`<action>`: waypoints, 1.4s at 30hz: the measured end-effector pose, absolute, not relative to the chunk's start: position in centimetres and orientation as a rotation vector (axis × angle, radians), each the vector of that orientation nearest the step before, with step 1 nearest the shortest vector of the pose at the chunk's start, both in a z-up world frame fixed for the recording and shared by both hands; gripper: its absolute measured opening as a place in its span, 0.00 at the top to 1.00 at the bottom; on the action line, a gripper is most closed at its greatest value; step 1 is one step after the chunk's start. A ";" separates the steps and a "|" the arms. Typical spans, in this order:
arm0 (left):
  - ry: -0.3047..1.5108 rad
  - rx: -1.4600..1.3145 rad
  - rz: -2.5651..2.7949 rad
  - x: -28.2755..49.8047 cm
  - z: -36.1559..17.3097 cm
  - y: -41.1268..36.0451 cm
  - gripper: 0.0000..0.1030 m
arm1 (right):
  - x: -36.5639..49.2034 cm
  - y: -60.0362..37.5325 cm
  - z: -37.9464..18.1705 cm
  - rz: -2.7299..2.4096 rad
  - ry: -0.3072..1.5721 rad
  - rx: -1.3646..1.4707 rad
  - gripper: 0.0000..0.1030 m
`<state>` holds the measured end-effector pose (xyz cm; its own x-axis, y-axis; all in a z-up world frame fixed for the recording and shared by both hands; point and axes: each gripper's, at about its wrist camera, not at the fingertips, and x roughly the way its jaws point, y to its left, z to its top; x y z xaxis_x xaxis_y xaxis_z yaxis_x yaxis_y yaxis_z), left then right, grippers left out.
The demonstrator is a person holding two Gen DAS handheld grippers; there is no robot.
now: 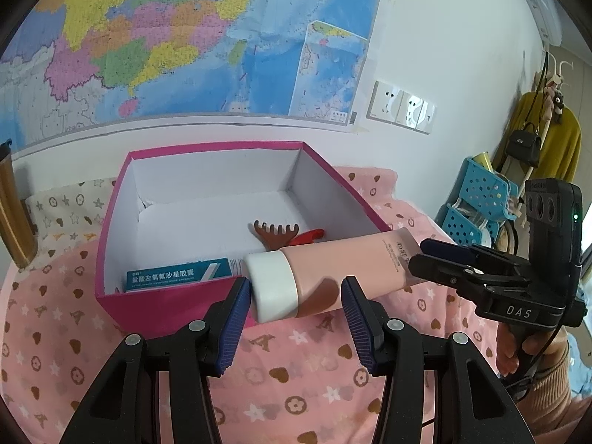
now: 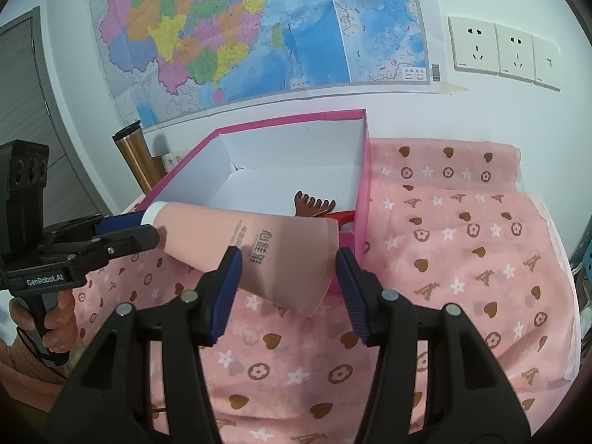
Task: Organize rigid objects
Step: 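Lower the peach bottle into the magenta box with both tools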
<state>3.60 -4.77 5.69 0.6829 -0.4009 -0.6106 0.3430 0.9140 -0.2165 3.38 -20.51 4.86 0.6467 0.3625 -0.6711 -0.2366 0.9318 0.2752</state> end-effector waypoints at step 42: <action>0.692 -0.082 -0.408 5.4 5.7 -5.0 0.51 | 4.3 -20.5 4.7 0.341 0.797 0.183 0.46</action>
